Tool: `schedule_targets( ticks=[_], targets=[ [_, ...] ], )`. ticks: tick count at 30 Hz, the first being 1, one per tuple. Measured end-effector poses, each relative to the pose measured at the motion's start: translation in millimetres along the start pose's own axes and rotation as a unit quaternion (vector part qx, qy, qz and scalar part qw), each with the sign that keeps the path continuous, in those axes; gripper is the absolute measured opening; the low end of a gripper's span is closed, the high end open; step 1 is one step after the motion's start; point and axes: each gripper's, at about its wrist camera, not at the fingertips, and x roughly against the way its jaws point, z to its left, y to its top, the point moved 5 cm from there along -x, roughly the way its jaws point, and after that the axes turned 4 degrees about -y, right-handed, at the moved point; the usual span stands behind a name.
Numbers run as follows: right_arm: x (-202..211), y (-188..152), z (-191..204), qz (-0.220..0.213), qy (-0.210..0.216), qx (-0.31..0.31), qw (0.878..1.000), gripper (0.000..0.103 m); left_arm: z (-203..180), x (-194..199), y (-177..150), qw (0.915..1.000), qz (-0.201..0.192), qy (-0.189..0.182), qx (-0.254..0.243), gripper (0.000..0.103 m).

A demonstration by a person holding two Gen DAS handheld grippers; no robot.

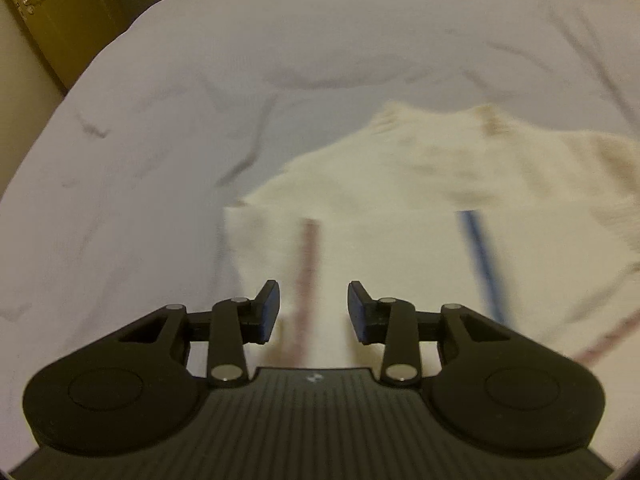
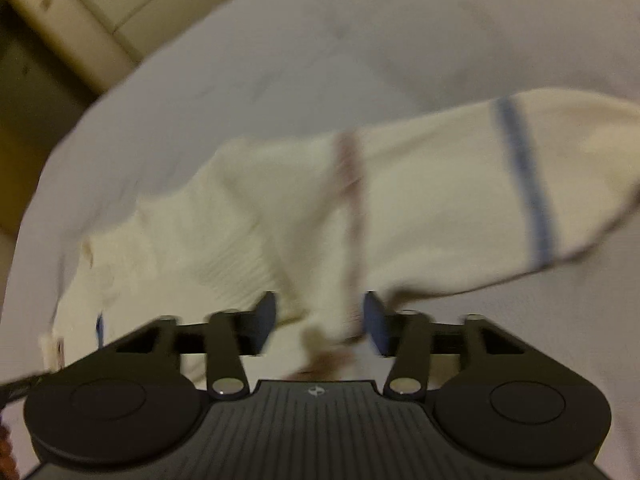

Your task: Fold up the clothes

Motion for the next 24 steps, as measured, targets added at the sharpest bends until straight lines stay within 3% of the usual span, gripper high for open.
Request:
schedule_targets(
  ticks=[3, 5, 8, 11, 13, 15, 17, 18, 21, 23, 24],
  targets=[
    [18, 4, -67, -0.013, -0.024, -0.073, 0.997, 0.052, -29, 11, -9, 0.9993, 0.02, -0.032, 0.002, 0.036],
    [27, 9, -121, -0.029, -0.038, -0.152, 0.987, 0.053, -46, 12, -13, 0.9988, 0.029, -0.04, 0.0, 0.037],
    [45, 23, -200, -0.085, -0.028, -0.283, 0.955, 0.053, -66, 9, -19, 0.998, 0.044, -0.046, 0.0, 0.037],
    [52, 37, -246, -0.14, 0.015, -0.364, 0.921, 0.053, -77, 6, -21, 0.9974, 0.054, -0.048, 0.004, 0.039],
    [42, 43, -264, -0.141, 0.033, -0.405, 0.903, 0.053, -80, 6, -21, 0.9973, 0.057, -0.047, 0.003, 0.04],
    [26, 46, -276, -0.127, 0.025, -0.427, 0.895, 0.051, -77, 8, -21, 0.9971, 0.057, -0.049, 0.008, 0.04],
    [20, 53, -275, -0.124, 0.015, -0.421, 0.898, 0.035, -71, 10, -20, 0.9971, 0.056, -0.05, 0.015, 0.04],
    [17, 57, -274, -0.123, 0.009, -0.417, 0.9, 0.015, -68, 11, -20, 0.9971, 0.054, -0.05, 0.02, 0.04],
    [44, 71, -247, -0.162, -0.047, -0.34, 0.925, 0.009, -52, 14, -14, 0.9976, 0.045, -0.045, 0.028, 0.039],
    [71, 85, -199, -0.196, -0.112, -0.21, 0.951, 0.009, -38, 17, -8, 0.9979, 0.039, -0.04, 0.032, 0.038],
    [83, 90, -166, -0.213, -0.145, -0.129, 0.957, 0.009, -30, 19, -5, 0.9979, 0.034, -0.039, 0.038, 0.037]
  ],
)
